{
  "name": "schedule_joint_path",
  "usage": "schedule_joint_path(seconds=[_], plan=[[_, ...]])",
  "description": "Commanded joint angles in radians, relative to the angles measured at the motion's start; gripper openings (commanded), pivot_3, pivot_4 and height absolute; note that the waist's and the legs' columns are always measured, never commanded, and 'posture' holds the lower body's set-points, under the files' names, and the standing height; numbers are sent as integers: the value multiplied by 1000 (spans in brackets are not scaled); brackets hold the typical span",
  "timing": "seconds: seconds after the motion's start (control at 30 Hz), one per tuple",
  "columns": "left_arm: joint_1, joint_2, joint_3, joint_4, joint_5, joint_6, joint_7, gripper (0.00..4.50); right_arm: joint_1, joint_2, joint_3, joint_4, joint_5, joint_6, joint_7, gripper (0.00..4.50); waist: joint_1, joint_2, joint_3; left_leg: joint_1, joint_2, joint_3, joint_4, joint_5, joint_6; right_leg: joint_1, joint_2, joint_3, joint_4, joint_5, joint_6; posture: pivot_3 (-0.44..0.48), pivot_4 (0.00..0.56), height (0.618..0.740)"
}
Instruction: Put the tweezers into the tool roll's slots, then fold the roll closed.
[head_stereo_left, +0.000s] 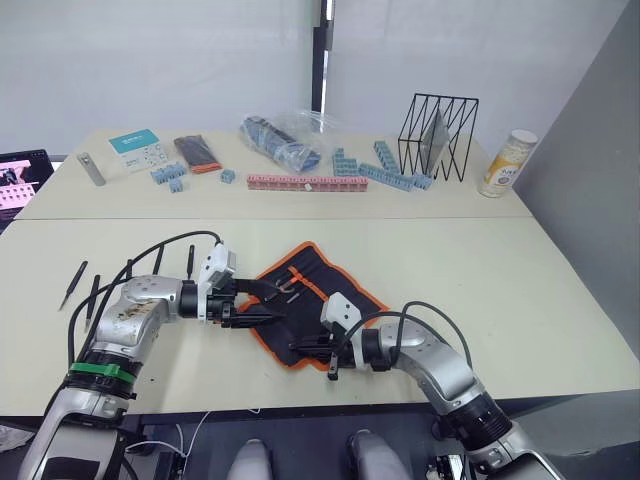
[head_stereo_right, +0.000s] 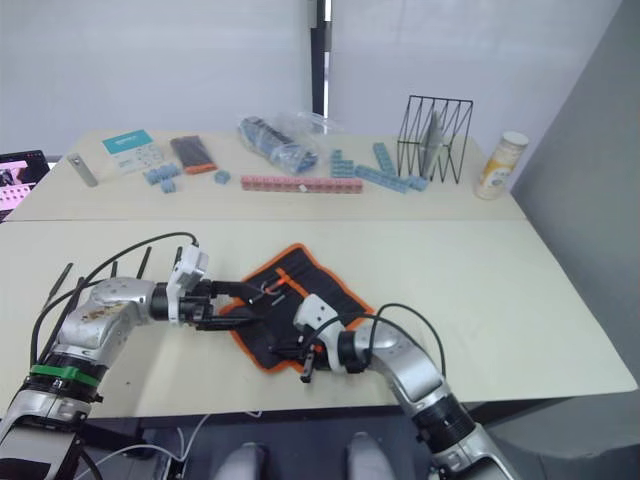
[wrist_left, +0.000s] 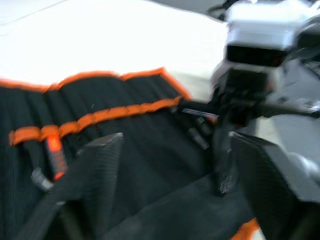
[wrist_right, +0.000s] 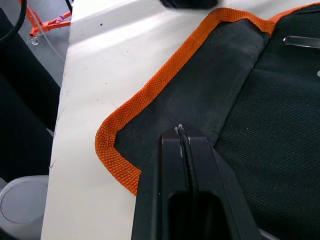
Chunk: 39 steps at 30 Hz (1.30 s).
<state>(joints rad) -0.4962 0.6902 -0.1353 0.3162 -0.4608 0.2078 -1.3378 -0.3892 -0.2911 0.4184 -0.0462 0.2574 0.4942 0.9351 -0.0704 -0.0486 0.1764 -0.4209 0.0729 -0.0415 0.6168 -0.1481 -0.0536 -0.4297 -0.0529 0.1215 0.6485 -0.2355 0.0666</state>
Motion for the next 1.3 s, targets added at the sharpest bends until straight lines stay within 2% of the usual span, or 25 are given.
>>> schedule_joint_path(seconds=[0.03, 0.23, 0.37, 0.57, 0.83, 1.03, 1.13, 1.3], plan=[[5, -19, 28, 61, 71, -87, 38, 1952, -6, 3, 11, 10, 9, 23, 20, 0, 1, 0, 0, 0, 0, 0, 0, 0, 0, 0, 0, 0, 0, 0, 0, 0, 150, 717], [31, -35, -16, 197, 220, -245, 69, 14, -9, -3, 9, 0, 7, 31, 30, 0, 1, 0, 0, 0, 0, 0, -1, 0, 0, 0, 0, 0, -1, 0, 0, 0, 150, 717], [25, -51, -36, 270, 285, -302, 101, 14, -28, 7, 4, -8, 8, 37, 23, 0, 3, 0, 0, 5, 0, 0, -1, 0, 0, 5, 0, 0, -1, -1, -1, 0, 150, 717], [28, -60, -33, 290, 300, -334, 88, 14, -128, 106, -78, 23, 39, 42, -45, 0, 2, 2, -1, 8, 0, 0, -1, 0, 0, 6, 0, 0, -1, -2, -3, 0, 150, 717], [7, -67, -27, 327, 309, -359, 96, 14, -241, 161, 2, 261, -89, -68, -65, 0, 3, 4, -2, 8, 0, 0, -2, 1, 1, 7, 0, 0, -1, -2, -3, 0, 150, 717], [8, -64, -26, 319, 310, -376, 98, 14, -239, 160, 18, 421, -134, -125, -34, 0, 1, 7, -4, 9, 0, 0, -2, 1, 1, 7, 0, 0, -1, -2, -3, 0, 150, 717], [14, -65, -13, 315, 300, -362, 97, 14, -203, 137, 12, 389, -113, -104, 10, 0, 2, 9, -5, 11, 0, 0, -3, 1, 1, 8, 0, 0, -1, -2, -3, 0, 150, 717], [26, -48, -8, 320, 309, -383, 93, 14, -85, 47, 16, 169, -58, 10, 77, 0, 2, 12, -9, 10, -1, 0, -4, 0, 0, 8, 0, 0, -1, -3, -4, 0, 150, 717]])
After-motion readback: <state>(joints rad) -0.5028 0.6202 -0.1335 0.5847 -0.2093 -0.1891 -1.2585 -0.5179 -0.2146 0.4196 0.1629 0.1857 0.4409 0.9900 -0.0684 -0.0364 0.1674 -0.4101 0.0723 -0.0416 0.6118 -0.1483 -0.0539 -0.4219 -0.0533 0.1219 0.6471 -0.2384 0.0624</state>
